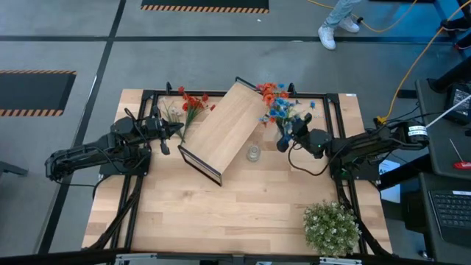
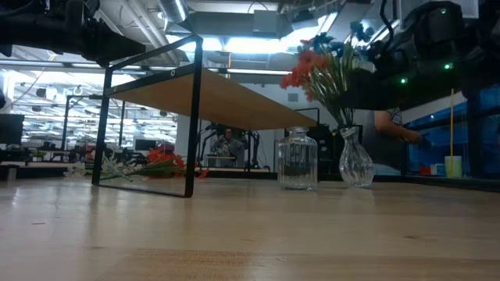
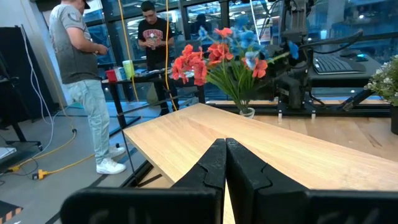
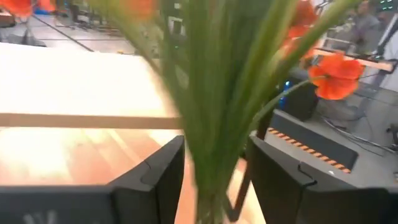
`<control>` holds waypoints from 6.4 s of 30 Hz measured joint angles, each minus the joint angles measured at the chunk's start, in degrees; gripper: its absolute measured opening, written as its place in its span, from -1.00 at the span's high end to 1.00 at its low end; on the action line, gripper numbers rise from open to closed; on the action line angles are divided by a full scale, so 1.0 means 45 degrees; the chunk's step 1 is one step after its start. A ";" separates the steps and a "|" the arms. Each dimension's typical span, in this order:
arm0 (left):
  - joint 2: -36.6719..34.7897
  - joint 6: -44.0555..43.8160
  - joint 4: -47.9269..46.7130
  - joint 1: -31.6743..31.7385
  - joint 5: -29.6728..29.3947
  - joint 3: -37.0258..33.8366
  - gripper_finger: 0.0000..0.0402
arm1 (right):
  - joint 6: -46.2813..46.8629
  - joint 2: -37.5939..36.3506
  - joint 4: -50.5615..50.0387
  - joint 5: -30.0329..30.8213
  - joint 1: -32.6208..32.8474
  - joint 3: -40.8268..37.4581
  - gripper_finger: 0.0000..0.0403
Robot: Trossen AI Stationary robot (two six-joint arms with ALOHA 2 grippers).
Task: Pick and place flowers into a vace then onto a shelf
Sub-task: Put the blue flowers into the right transparent vase, then adjust the right transparent vase
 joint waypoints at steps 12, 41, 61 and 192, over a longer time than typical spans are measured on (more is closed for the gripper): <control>0.0003 0.0000 -0.0010 0.0001 0.0003 0.0000 0.98 | 0.0106 -0.0921 -0.0569 0.1386 0.1476 0.0000 0.14; 0.0003 0.0002 -0.0015 -0.0001 0.0005 0.0000 0.98 | 0.1280 -0.0937 -0.1639 0.2047 0.1841 0.0000 0.99; 0.0002 0.0005 -0.0012 -0.0002 0.0005 0.0000 0.98 | 0.1231 -0.0937 -0.1545 0.0569 0.1841 0.0000 0.98; 0.0001 0.0010 -0.0010 0.0001 0.0005 0.0002 0.98 | 0.4947 0.3385 -1.5770 -0.3777 -0.0602 0.7252 0.48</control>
